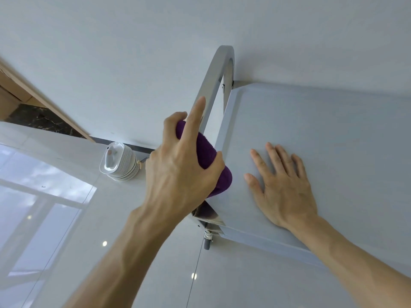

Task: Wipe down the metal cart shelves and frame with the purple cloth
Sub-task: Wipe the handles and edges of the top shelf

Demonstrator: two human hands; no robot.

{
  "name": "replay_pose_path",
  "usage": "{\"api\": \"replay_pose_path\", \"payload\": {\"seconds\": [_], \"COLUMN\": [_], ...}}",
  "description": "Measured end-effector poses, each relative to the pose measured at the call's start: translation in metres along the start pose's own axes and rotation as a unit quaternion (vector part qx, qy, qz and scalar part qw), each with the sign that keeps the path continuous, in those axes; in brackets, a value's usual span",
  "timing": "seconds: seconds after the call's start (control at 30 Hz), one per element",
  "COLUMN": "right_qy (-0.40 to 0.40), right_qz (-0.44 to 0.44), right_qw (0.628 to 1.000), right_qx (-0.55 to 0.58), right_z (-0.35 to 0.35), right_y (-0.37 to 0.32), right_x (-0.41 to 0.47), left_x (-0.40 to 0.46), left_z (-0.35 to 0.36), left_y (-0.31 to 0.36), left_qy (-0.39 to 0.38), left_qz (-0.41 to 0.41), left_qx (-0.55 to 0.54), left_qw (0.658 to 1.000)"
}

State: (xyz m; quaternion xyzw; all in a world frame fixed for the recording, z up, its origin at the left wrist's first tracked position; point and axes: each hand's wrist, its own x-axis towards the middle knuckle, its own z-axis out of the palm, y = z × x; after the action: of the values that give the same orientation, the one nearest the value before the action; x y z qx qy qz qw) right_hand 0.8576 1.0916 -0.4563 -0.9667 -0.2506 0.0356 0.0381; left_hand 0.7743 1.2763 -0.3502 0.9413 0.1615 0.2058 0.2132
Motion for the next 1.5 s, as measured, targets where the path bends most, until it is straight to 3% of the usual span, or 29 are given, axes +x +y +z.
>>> {"api": "replay_pose_path", "payload": {"seconds": [0.4,0.87,1.03,1.27,1.37,1.5], "right_qy": [0.034,0.065,0.095,0.11,0.097,0.079], "right_qz": [0.004,-0.003,-0.007,0.001,0.011,0.021], "right_qw": [0.999,0.998,0.995,0.993,0.994,0.995], "right_qx": [0.028,0.019,0.032,0.046,0.056,0.061], "right_z": [-0.008,0.002,0.007,0.012,0.011,0.007], "right_y": [-0.006,-0.015,-0.017,-0.016,-0.014,-0.016], "right_x": [0.003,0.001,0.001,0.002,0.002,0.0], "left_x": [0.116,0.239,0.279,0.306,0.308,0.301], "left_z": [0.018,0.068,0.081,0.093,0.097,0.095], "left_y": [0.016,0.027,0.036,0.043,0.044,0.038], "left_qy": [-0.164,-0.196,-0.268,-0.363,-0.364,-0.311], "left_qz": [-0.023,-0.002,0.027,-0.016,-0.02,-0.003], "left_qx": [0.102,0.119,0.181,0.206,0.192,0.159], "left_qw": [0.981,0.973,0.946,0.909,0.911,0.937]}}
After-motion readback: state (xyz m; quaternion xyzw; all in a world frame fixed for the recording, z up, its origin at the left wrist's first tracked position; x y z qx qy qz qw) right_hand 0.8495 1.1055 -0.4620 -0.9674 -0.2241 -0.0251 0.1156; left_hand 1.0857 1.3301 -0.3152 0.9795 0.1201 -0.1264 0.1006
